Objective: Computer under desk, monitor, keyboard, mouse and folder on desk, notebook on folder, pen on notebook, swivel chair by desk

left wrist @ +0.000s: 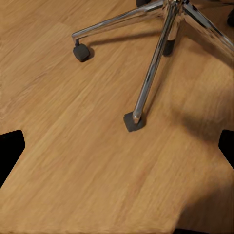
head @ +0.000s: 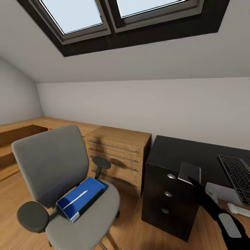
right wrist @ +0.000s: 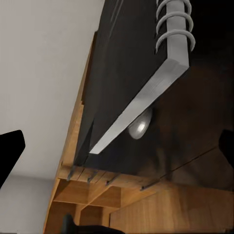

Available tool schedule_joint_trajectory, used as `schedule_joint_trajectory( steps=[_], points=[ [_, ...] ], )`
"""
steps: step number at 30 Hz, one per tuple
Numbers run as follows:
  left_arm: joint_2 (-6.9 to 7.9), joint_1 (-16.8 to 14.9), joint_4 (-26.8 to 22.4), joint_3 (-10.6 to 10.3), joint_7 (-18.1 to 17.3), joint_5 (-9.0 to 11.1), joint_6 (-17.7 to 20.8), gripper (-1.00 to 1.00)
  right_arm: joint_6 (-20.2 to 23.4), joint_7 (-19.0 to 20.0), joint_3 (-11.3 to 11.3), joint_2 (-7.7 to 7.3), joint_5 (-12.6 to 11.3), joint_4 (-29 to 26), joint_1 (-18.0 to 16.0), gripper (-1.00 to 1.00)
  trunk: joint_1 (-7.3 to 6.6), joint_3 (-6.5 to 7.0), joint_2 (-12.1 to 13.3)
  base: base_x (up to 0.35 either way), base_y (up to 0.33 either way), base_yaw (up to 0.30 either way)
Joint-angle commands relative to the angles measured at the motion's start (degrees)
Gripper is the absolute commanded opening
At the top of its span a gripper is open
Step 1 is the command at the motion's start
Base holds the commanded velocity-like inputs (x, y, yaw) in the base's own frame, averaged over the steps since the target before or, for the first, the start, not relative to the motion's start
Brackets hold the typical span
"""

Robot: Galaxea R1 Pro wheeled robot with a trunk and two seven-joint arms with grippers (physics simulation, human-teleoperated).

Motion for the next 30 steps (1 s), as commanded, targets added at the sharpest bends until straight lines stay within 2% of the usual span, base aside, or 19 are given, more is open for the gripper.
schedule_joint_trajectory(
  steps=[1,16,30],
  points=[
    [0.0,0.0,-0.1,0.4,-0.6,0.2,0.0,1.0,0.5,0.1,-0.2,0.02,-0.4,0.0,0.0,1.0,-0.02,-0.05,0.0,-0.137,0.0,0.0],
    [0.02,0.0,-0.1,0.4,-0.6,0.2,0.0,1.0,0.5,0.1,-0.2,0.02,-0.4,0.0,0.0,1.0,-0.02,-0.05,0.0,-0.079,0.0,0.0],
    [-0.2,0.0,-0.1,0.4,-0.7,0.2,0.0,1.0,0.5,0.4,0.0,0.08,-0.4,0.0,0.0,1.0,-0.02,-0.05,0.0,-0.241,0.0,0.0]
  ],
)
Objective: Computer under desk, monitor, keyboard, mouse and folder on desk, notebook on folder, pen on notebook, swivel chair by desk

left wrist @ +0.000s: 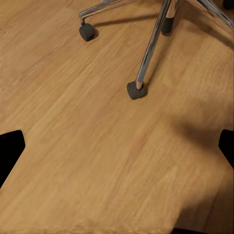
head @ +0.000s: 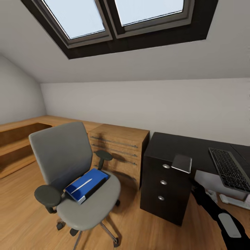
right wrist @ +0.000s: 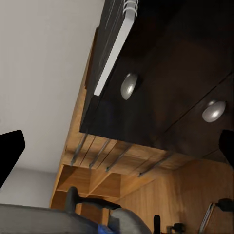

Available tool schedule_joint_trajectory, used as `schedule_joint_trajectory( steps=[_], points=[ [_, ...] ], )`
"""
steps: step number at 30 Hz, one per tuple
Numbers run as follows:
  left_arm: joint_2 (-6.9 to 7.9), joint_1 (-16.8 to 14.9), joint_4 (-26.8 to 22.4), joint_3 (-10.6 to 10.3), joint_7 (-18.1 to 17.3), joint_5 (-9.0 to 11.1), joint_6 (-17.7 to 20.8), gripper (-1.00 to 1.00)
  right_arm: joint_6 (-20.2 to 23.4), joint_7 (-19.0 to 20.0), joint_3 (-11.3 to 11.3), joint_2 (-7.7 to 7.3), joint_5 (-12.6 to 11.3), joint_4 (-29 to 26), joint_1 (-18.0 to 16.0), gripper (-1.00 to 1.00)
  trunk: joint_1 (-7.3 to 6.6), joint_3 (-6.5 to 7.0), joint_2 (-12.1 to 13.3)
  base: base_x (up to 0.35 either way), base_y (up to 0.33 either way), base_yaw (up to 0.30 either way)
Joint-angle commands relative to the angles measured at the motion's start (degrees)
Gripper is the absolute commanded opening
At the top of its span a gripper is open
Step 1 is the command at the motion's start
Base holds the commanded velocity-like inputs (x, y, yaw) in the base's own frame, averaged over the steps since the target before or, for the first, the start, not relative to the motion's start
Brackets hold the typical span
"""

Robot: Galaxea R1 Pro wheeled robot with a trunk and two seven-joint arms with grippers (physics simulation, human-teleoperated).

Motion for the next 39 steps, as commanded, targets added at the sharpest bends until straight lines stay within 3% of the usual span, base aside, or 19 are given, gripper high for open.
schedule_joint_trajectory(
  steps=[1,16,23,28,37,39],
  points=[
    [0.0,0.0,-0.1,0.4,-0.6,0.2,0.0,1.0,0.5,0.1,-0.2,0.02,-0.4,0.0,0.0,1.0,-0.03,-0.05,0.0,-0.19,0.0,0.0],
    [0.1,0.0,-0.1,0.5,-0.5,0.2,0.1,1.0,-0.4,3.7,0.1,0.49,0.1,0.2,0.0,1.0,-0.03,-0.05,0.0,-0.043,0.0,0.0],
    [-0.01,0.0,-0.2,0.6,-0.2,1.0,0.3,1.0,-2.8,3.9,0.4,1.44,0.7,1.6,0.0,1.0,-1.57,1.21,2.8,-0.002,0.0,0.0],
    [-0.09,0.0,-0.6,0.6,-0.2,3.0,0.8,1.0,-3.6,3.9,1.0,1.89,2.6,3.6,0.0,1.0,-2.66,2.11,4.8,0.0,0.0,0.0],
    [-0.16,0.0,-3.4,0.5,-0.1,4.9,3.8,1.0,-5.9,4.0,1.3,2.75,8.0,14.5,0.0,1.0,-4.64,3.72,8.4,0.0,0.0,0.0],
    [-0.08,0.0,-3.7,0.5,-0.1,5.4,4.4,1.0,-8.2,4.0,1.3,2.8,10.2,18.3,0.0,1.0,-5.08,4.08,9.2,0.0,0.0,0.0]
  ],
)
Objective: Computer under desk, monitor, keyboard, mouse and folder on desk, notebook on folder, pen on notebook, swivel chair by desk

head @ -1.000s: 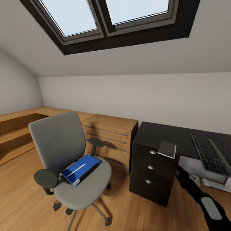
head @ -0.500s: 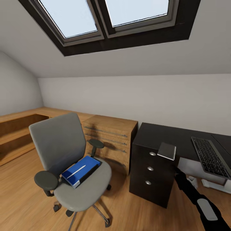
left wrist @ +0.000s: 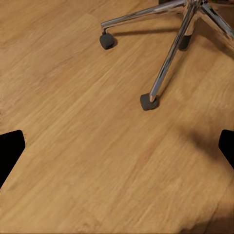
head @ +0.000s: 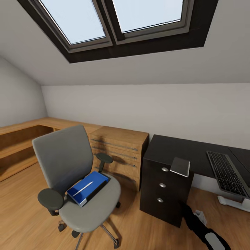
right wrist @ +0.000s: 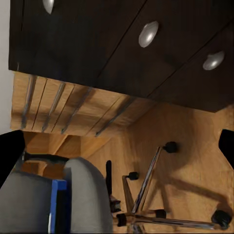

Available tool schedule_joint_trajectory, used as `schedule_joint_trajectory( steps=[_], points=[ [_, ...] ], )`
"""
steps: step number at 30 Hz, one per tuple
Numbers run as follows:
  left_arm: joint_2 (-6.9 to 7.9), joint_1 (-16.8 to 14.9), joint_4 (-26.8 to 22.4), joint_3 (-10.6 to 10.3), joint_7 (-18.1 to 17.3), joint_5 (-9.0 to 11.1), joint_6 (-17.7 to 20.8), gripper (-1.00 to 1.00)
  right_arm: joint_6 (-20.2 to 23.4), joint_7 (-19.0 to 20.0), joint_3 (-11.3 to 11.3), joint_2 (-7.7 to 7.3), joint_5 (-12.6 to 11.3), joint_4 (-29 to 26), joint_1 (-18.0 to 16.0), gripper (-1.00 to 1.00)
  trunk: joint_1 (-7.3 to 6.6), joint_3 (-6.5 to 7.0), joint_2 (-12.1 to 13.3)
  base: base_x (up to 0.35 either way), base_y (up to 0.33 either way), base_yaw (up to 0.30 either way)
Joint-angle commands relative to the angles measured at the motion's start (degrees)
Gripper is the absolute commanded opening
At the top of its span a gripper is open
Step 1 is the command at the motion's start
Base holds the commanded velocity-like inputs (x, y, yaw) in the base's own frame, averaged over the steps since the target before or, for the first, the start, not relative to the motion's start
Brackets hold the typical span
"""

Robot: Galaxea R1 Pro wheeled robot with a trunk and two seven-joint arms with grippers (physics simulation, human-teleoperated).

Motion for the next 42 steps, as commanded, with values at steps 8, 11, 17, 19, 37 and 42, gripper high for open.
schedule_joint_trajectory(
  steps=[8,11,17,19,37,42],
  points=[
    [-0.2,0.0,-0.4,0.4,-0.6,5.3,0.9,1.0,-10.0,0.3,-0.3,0.12,5.9,10.2,0.0,1.0,-1.77,1.4,3.2,0.0,0.0,0.0],
    [-0.21,0.0,-0.4,0.4,-0.6,6.3,1.5,1.0,-12.2,0.3,-0.2,0.17,7.8,12.6,0.0,1.0,-2.42,1.93,4.4,0.0,0.0,0.0],
    [-0.19,0.0,-0.5,0.4,-0.6,7.1,5.8,1.0,-14.7,0.3,-0.2,0.95,13.5,16.8,0.0,1.0,-3.74,3.01,6.8,0.0,0.0,0.0],
    [-0.29,0.0,-1.0,0.4,-0.6,7.3,7.4,1.0,-16.4,0.3,-0.2,1.46,16.8,17.9,0.0,1.0,-4.18,3.37,7.6,0.0,0.0,0.0],
    [-0.39,0.0,-5.1,0.4,-0.5,7.4,8.6,1.0,-19.8,-1.3,-0.2,1.73,18.7,23.1,0.1,1.0,-8.14,6.6,14.8,0.0,0.0,0.0],
    [-0.85,0.0,-7.5,0.3,-0.7,7.3,8.6,1.0,-24.7,-4.6,-0.2,2.07,18.7,23.7,0.1,1.0,-9.01,7.32,16.4,0.0,0.0,0.0]
  ],
)
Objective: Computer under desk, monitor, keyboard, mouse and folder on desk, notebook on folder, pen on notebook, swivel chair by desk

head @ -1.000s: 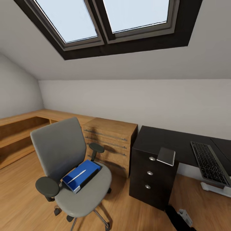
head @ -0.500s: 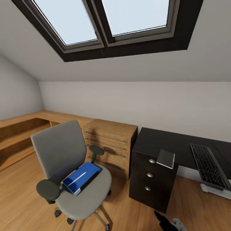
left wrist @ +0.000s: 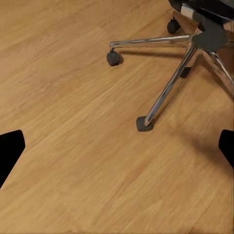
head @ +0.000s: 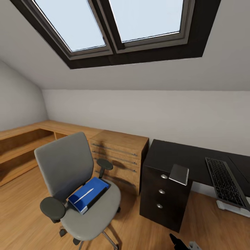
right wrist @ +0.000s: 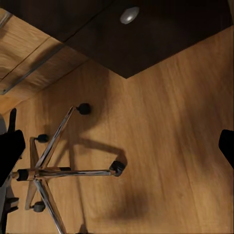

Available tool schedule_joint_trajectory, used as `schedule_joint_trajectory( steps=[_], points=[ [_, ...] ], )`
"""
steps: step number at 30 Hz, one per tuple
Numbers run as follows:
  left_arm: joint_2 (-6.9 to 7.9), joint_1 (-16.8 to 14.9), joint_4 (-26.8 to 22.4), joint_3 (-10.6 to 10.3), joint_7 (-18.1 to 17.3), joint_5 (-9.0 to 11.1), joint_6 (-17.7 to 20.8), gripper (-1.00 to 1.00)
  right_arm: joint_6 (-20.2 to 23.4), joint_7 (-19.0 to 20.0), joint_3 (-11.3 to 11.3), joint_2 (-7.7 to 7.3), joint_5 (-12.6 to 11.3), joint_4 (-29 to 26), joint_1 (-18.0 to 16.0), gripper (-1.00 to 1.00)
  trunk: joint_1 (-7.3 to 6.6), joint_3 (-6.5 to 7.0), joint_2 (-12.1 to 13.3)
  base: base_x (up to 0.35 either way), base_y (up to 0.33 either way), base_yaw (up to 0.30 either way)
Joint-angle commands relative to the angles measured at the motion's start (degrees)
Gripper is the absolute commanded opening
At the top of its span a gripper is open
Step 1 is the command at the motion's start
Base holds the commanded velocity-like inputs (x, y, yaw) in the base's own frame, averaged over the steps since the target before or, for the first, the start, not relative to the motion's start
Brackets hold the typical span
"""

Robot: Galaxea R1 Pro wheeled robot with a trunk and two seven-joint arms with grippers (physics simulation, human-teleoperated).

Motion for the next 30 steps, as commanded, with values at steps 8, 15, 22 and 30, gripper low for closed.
schedule_joint_trajectory(
  steps=[8,15,22,30],
  points=[
    [-2.77,0.0,-0.9,0.2,-0.8,0.3,0.0,1.0,-6.6,-7.2,0.1,2.37,-0.5,0.6,0.0,1.0,0.0,-0.05,0.0,0.0,0.0,0.062],
    [-4.58,0.0,-0.8,0.1,-0.8,0.2,0.1,1.0,-11.3,-14.8,0.2,5.35,-0.5,0.7,0.0,1.0,0.0,-0.05,0.0,0.0,0.0,0.136],
    [-4.74,0.0,-0.6,0.2,-0.8,0.3,0.1,1.0,-12.5,-17.9,0.2,6.77,-0.5,0.8,0.0,1.0,0.0,-0.05,0.0,0.0,0.0,0.118],
    [-4.8,0.0,-0.5,0.4,-0.8,0.3,0.1,1.0,-13.6,-18.8,0.1,7.11,-0.5,0.8,0.0,1.0,0.0,-0.05,0.0,0.0,0.0,0.071]
  ],
)
